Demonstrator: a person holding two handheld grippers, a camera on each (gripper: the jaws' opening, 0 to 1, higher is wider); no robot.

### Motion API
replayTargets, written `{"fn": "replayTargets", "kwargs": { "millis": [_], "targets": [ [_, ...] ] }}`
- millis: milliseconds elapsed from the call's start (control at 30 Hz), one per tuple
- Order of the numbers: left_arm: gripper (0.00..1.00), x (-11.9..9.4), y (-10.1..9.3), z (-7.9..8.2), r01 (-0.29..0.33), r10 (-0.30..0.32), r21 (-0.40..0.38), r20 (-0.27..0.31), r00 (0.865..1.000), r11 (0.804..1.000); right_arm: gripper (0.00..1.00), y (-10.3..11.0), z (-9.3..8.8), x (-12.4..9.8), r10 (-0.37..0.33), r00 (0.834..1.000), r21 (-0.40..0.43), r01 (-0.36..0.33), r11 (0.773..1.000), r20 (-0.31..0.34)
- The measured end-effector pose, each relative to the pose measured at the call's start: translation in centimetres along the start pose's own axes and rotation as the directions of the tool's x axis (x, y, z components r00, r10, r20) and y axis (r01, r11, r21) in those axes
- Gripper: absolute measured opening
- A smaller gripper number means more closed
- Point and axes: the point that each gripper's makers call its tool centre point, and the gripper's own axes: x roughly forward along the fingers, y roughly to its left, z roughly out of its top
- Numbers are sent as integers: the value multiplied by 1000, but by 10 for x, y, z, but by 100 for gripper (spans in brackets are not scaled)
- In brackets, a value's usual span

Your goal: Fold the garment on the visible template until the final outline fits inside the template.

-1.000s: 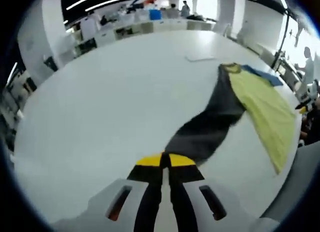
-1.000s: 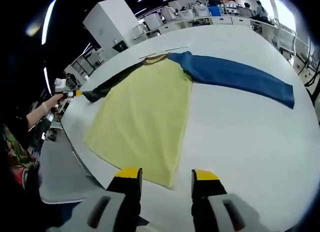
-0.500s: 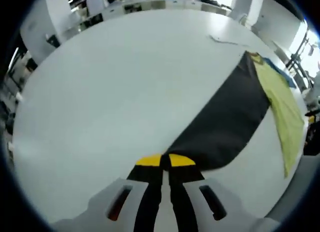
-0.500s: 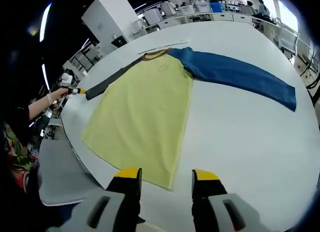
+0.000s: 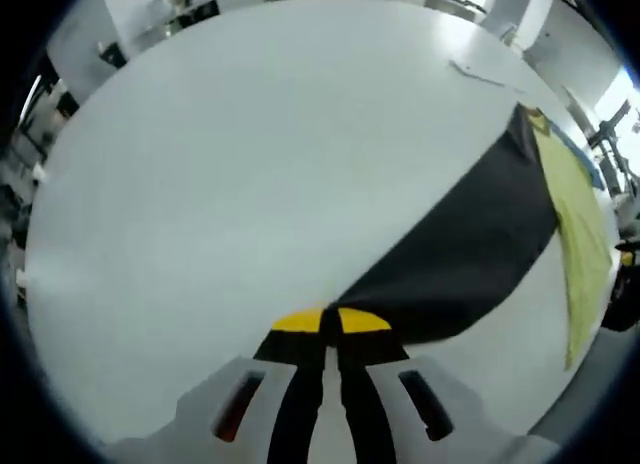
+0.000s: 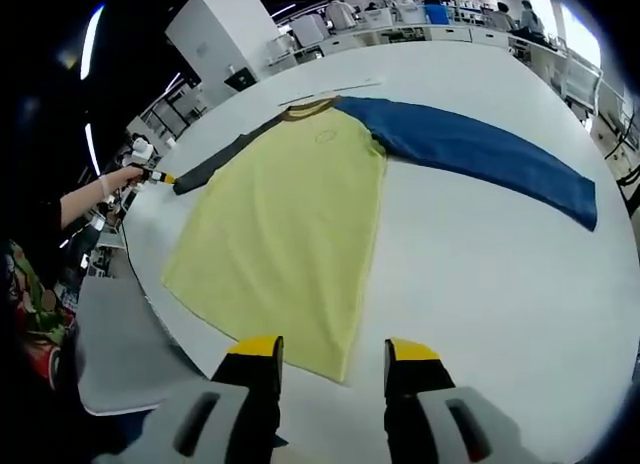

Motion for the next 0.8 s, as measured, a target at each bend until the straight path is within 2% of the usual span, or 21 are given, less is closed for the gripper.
{"fn": "replayTargets", "kwargs": {
  "millis": [200,433,567,700,800],
  "targets": [
    [1,-1,2,0,10,-10,-2,-5,1000,1000,38,0,1,2,1,1000,-1,-1,1000,0],
    [1,1,2,4,-11,11,37,6,1000,999,38,0,2,2,1,1000,-4,-1,1000,3],
    [1,2,1,0,-12,12,42,-17,1000,999,38,0,3,2,0,1000,0,0,1000,9],
    [1,1,0,-4,-5,5,16,-34,999,1000,38,0,1,2,0,1000,-1,0,1000,9],
    [1,0,0,-6,-4,5,30,-36,999,1000,38,0,1,3,4,1000,5,-4,1000,14]
  ]
}}
